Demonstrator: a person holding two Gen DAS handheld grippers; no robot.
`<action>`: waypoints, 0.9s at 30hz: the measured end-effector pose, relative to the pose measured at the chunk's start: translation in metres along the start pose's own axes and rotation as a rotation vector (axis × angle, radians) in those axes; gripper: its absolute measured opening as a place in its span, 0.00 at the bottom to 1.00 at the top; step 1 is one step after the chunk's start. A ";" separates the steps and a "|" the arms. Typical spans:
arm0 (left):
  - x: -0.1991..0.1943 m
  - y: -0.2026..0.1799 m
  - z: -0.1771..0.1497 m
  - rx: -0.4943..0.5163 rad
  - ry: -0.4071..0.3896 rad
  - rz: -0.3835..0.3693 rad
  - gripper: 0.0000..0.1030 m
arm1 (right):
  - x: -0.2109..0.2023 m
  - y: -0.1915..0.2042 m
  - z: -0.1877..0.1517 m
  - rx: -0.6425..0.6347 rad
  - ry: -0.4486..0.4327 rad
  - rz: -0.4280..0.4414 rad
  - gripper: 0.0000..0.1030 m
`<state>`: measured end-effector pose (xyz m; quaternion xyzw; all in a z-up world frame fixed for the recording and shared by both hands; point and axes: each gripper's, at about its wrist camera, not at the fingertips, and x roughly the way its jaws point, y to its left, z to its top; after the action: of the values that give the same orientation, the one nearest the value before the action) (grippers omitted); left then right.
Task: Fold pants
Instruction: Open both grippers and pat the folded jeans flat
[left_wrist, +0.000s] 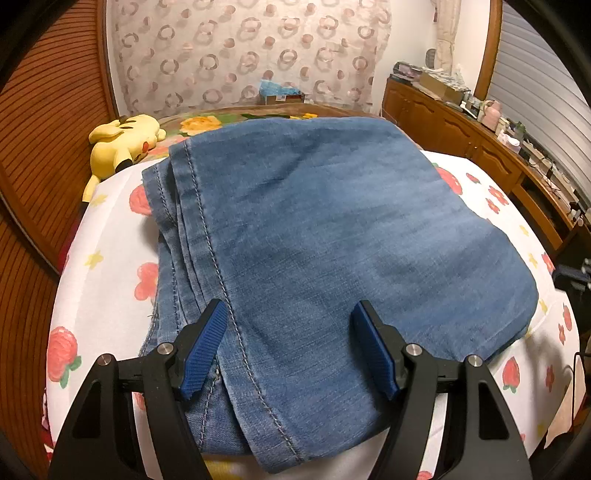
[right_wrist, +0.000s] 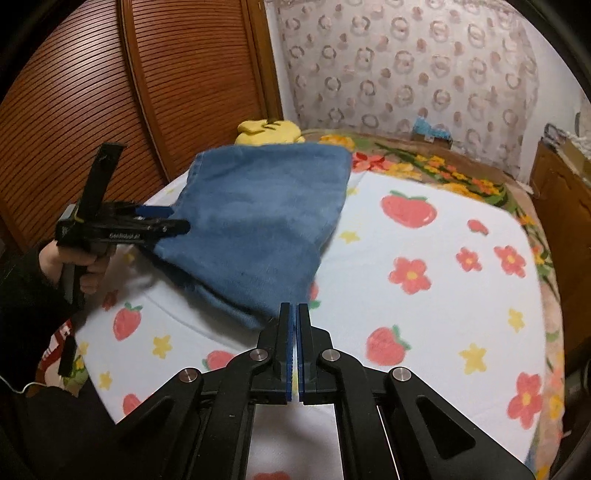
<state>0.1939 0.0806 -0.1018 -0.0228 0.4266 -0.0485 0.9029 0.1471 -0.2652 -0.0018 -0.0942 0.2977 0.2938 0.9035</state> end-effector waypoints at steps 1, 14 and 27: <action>0.000 0.000 0.000 0.000 0.001 0.001 0.70 | 0.001 -0.001 0.002 -0.004 -0.006 -0.009 0.10; -0.028 -0.004 0.008 0.000 -0.039 0.043 0.70 | 0.050 -0.005 0.032 0.067 -0.001 0.033 0.37; -0.028 -0.043 0.005 0.057 -0.044 -0.027 0.70 | 0.081 -0.007 0.031 0.111 0.067 0.009 0.40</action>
<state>0.1775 0.0409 -0.0737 -0.0041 0.4045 -0.0724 0.9116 0.2189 -0.2212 -0.0250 -0.0523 0.3443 0.2775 0.8954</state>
